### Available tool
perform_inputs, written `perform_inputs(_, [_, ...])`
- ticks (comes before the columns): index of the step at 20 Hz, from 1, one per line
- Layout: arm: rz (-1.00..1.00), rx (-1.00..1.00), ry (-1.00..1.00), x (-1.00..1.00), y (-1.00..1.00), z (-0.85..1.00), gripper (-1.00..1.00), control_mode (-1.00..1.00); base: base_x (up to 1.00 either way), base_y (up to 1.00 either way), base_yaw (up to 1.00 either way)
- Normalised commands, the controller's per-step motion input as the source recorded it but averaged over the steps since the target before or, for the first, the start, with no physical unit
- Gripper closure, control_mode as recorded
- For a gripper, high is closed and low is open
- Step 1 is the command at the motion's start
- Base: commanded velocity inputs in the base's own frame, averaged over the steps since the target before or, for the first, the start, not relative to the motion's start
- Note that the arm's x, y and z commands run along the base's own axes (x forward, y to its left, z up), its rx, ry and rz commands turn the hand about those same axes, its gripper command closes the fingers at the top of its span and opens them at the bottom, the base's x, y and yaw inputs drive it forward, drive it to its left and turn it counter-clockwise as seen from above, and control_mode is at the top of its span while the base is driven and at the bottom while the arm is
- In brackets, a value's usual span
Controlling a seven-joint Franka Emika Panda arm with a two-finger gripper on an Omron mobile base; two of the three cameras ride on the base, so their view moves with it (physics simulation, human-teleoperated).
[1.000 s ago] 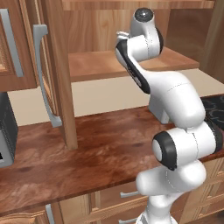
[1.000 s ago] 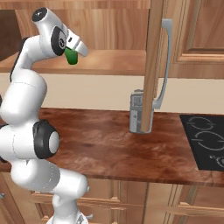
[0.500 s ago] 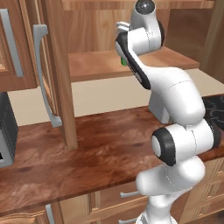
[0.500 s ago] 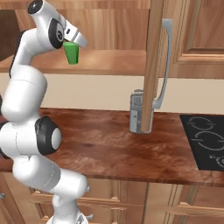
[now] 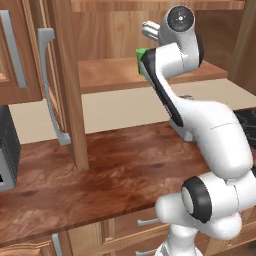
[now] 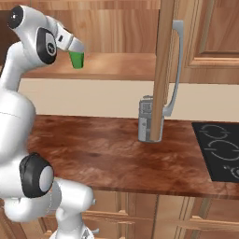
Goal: Move the cup from next to the sink to the open cabinet. Then, move the bowl with the shrimp to the fridge to clear the area for faucet cleaning.
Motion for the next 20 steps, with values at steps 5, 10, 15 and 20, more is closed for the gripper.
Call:
perform_inputs(5, [0.00,0.00,-0.03,-1.00,-0.64,-1.00,-1.00,-1.00,0.00,0.00,0.00])
perform_inputs(10, [0.00,0.05,0.00,-1.00,-0.88,-0.87,-1.00,-1.00,0.00,0.00,0.00])
perform_inputs(15, [0.00,0.04,0.00,-0.72,-0.49,-0.27,-1.00,1.00,-0.20,-0.14,-0.06])
perform_inputs(20, [0.00,0.00,0.00,0.00,0.00,0.00,-1.00,1.00,-0.74,-0.21,-0.77])
